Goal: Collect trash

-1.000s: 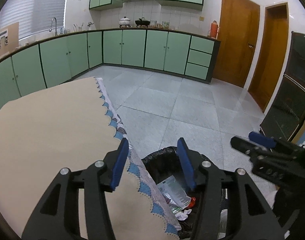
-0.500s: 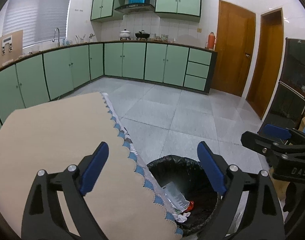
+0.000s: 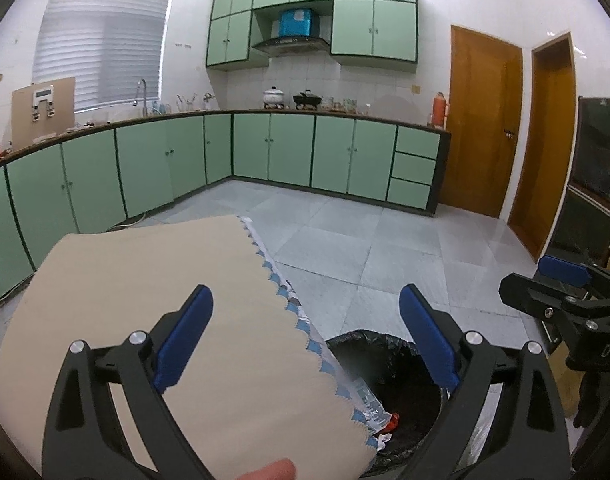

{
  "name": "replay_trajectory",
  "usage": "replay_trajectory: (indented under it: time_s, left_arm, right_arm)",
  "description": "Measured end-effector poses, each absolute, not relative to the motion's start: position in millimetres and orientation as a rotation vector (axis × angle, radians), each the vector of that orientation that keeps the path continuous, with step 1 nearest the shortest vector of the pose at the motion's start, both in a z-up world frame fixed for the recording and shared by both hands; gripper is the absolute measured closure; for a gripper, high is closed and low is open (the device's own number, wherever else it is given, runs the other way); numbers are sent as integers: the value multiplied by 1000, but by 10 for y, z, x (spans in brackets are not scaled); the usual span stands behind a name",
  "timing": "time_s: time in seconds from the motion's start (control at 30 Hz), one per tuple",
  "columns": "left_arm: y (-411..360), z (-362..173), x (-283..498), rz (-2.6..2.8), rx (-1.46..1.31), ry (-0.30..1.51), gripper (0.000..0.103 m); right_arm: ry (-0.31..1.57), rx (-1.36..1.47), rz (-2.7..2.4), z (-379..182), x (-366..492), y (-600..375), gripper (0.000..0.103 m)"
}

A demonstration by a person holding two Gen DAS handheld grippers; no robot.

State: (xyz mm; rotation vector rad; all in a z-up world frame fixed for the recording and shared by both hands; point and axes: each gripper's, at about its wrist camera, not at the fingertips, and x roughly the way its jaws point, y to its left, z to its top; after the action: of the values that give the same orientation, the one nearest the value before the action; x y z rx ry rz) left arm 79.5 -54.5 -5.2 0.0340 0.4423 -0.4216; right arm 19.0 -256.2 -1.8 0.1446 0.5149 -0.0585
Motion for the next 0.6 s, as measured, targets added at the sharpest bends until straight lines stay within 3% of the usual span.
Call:
replay_trajectory:
  time_s: [0.6]
  left_arm:
    - [-236,315,432,-342,33,361,10]
  right_arm:
    - [410,110,6,337,-184,-2233,6]
